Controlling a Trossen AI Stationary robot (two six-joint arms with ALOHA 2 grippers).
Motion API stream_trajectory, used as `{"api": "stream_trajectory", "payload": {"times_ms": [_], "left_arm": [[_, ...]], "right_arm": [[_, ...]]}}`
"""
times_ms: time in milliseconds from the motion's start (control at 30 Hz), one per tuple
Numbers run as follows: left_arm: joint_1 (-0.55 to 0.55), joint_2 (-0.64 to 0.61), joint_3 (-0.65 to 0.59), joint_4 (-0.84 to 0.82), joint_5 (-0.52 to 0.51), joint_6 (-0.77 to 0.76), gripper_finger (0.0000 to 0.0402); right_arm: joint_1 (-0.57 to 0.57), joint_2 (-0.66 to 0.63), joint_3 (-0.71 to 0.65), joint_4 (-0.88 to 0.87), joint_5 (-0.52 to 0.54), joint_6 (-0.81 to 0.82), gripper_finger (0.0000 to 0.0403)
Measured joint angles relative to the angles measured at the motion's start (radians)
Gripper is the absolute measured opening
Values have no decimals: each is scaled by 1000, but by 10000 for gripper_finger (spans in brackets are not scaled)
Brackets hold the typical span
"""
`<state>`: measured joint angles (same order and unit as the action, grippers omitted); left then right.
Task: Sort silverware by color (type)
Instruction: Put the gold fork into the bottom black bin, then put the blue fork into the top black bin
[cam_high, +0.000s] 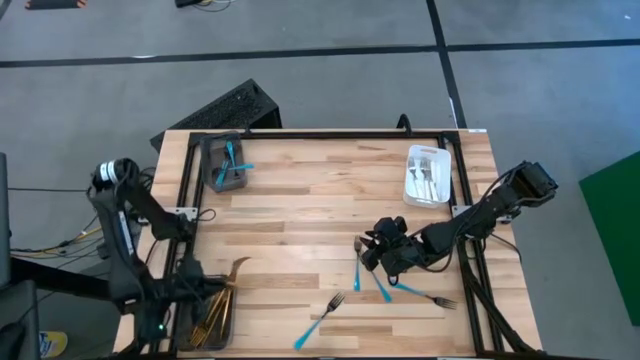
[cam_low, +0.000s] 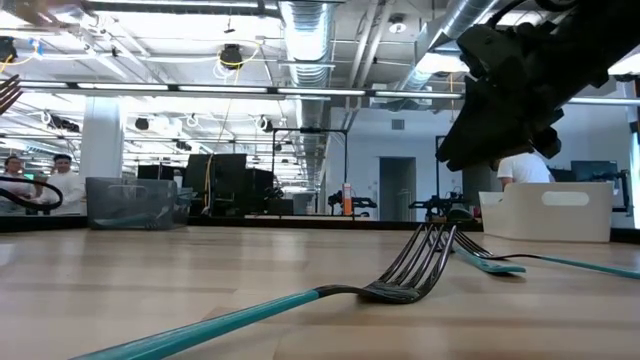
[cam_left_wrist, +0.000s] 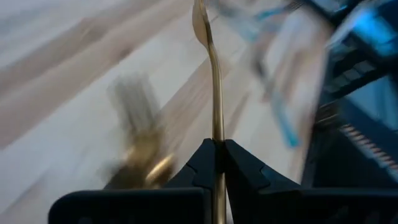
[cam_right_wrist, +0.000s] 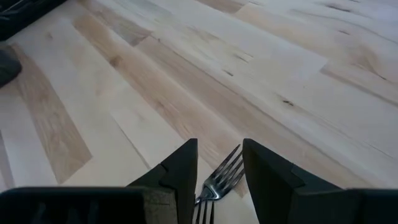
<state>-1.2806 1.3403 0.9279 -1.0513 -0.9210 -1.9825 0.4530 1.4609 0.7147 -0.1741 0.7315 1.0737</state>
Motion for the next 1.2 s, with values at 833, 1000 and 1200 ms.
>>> {"api": "stream_trajectory", "payload": {"times_ms": [833, 1000, 1200], "left_arm": [[-41, 111, 9, -46, 176, -124, 117], [-6, 111, 9, -69, 134, -86, 138], [68, 111, 9, -77, -9, 74, 139]], "right_arm": [[-24, 0, 0, 33, -30, -5, 152], [-24, 0, 0, 11, -57, -8, 152], [-14, 0, 1, -109, -83, 30, 152]]}}
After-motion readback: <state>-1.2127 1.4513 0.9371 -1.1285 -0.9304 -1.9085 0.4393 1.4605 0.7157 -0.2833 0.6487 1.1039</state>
